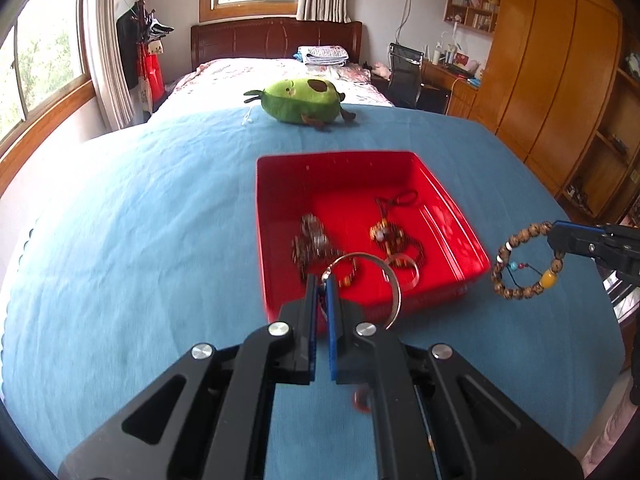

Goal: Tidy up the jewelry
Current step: 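Carry the key ring and wooden bracelet into the red tray and open both tools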

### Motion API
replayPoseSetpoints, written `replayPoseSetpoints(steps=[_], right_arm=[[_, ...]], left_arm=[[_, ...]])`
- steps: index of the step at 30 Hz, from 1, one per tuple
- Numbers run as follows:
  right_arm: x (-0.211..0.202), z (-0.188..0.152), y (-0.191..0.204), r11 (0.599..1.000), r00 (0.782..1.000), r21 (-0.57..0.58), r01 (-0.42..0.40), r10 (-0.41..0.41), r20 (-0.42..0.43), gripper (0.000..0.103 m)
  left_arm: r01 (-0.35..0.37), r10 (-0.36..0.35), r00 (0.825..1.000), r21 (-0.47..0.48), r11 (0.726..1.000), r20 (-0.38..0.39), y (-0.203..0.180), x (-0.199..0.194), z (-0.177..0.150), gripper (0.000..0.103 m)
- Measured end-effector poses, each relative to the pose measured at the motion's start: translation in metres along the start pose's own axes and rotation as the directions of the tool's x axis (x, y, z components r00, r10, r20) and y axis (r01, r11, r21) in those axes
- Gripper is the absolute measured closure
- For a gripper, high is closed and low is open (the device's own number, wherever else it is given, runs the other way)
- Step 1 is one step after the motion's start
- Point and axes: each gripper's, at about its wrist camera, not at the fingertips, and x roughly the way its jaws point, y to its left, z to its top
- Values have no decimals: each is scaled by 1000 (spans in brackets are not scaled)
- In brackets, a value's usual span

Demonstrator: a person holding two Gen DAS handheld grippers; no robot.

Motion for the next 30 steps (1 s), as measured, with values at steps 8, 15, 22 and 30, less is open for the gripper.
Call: replayPoseSetpoints(steps=[8, 15, 22, 30], right_arm=[[77, 44, -18, 998, 999, 35, 47, -47, -24, 92], [132, 48, -31, 996, 995, 48, 70, -67, -72, 92], [158, 43, -34, 995, 992, 45, 87, -83, -99, 90], [143, 30, -24, 992, 992, 26, 124, -123, -38, 71]], left_arm=[[-47, 46, 999, -40, 998, -29, 5, 69, 45, 100], [-69, 64, 993, -52, 996, -97, 10, 128, 55, 99], [-86, 80, 988, -41, 995, -133, 12, 155, 54, 97], [-99, 94, 991, -45, 994, -99, 10, 138, 49, 79]])
